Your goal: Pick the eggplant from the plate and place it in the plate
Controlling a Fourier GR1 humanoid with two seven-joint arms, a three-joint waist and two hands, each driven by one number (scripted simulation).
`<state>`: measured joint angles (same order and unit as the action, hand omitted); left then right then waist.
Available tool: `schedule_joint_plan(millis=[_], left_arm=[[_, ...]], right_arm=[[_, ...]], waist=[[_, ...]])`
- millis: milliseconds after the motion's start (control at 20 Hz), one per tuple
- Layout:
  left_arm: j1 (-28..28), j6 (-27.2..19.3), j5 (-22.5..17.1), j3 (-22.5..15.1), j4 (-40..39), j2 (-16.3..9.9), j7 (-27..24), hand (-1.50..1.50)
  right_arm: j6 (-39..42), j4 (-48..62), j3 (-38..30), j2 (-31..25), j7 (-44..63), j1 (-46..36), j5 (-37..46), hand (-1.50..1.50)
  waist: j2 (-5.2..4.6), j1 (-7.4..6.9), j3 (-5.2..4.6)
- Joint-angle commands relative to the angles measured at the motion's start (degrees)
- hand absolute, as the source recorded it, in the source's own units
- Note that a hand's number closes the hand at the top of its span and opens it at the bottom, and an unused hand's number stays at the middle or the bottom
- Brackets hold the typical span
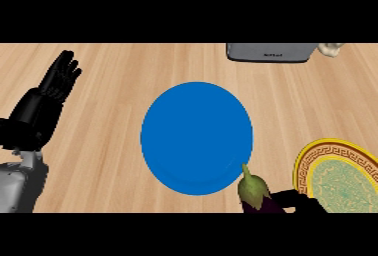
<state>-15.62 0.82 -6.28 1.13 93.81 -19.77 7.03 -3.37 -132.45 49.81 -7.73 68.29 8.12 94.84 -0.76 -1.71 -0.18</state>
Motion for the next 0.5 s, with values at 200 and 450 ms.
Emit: schedule_joint_plan(millis=[200,450], left_arm=[[-0.9,-0.2,0.9,-0.4,-2.0,0.9,-1.8,0.00],[-1.9,1.4,-0.6,-0.1,-2.2,0.4,-0.8,0.00]], right_arm=[[-3.0,14.6,-11.5,7.5,12.0,-12.6,-5.9,1.50],[-5.4,28.5,-18.6,7.7,12.6,-21.8,-11.8,1.50]], waist=[[-0.99,-1.50,0.00],[-0.64,-2.11,0.14]])
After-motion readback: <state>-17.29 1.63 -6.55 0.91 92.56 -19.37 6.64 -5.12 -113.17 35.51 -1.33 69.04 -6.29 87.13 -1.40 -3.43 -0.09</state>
